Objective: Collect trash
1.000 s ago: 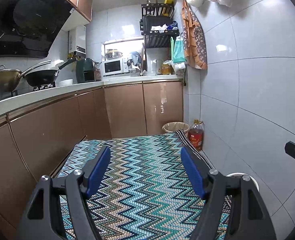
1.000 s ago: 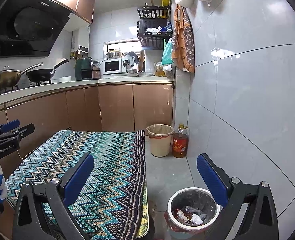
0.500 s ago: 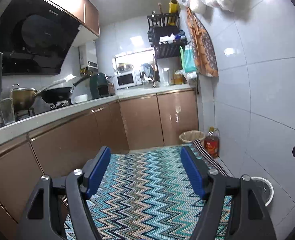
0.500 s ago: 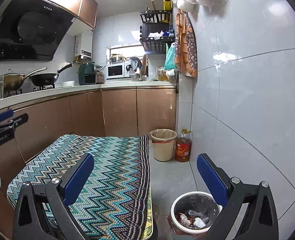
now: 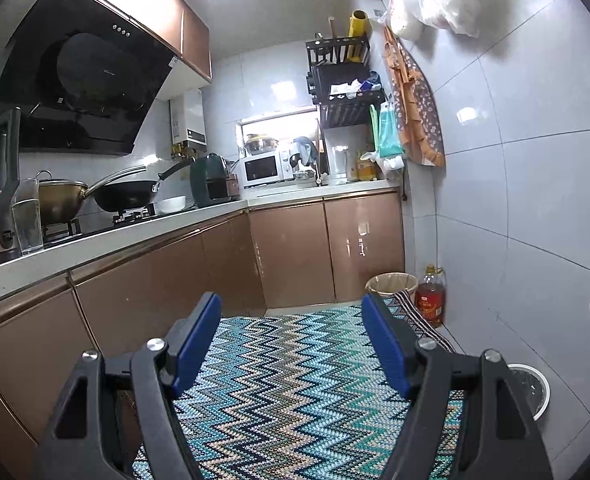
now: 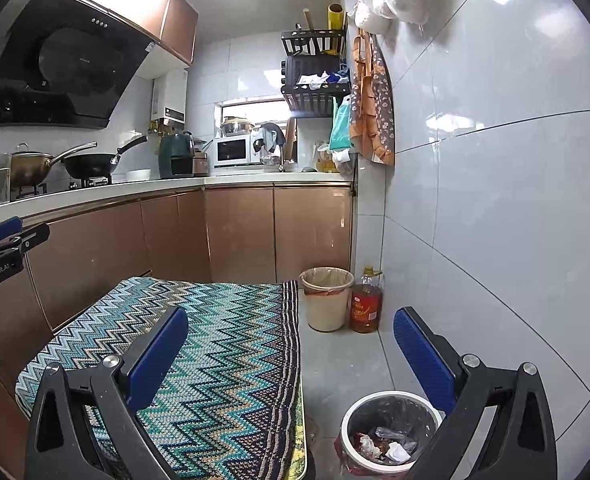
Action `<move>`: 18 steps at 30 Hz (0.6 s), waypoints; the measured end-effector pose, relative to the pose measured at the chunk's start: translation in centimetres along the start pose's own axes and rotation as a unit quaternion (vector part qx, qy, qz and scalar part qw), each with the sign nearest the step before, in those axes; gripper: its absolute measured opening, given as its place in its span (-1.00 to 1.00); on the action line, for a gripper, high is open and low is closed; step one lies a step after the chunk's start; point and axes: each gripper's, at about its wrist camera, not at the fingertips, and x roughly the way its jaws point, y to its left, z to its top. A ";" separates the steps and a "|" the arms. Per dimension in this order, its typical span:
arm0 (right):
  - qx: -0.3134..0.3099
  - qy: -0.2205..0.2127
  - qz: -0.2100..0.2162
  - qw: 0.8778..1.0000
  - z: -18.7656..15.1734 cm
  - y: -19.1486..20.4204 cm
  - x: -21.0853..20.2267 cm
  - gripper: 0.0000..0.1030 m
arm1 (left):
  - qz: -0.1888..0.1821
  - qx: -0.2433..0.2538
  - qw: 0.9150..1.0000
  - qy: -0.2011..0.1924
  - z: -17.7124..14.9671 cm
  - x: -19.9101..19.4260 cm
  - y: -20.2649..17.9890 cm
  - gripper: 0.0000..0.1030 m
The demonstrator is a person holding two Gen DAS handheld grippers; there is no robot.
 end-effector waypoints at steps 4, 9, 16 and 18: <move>0.000 0.000 0.000 1.000 0.0 0.0 0.0 1.00 | -0.007 0.001 1.000 0.002 0.0 0.0 -0.1 0.38; -0.001 -0.005 0.001 1.000 0.1 0.0 -0.3 1.00 | -0.013 -0.001 1.000 0.003 0.0 -0.2 0.0 0.38; 0.002 -0.005 0.000 1.000 0.1 -0.2 -0.4 1.00 | -0.020 -0.004 1.000 0.006 0.0 -0.1 0.0 0.38; 0.002 -0.004 -0.002 1.000 0.1 -0.3 -0.4 1.00 | -0.024 -0.005 1.000 0.009 0.0 0.0 -0.1 0.38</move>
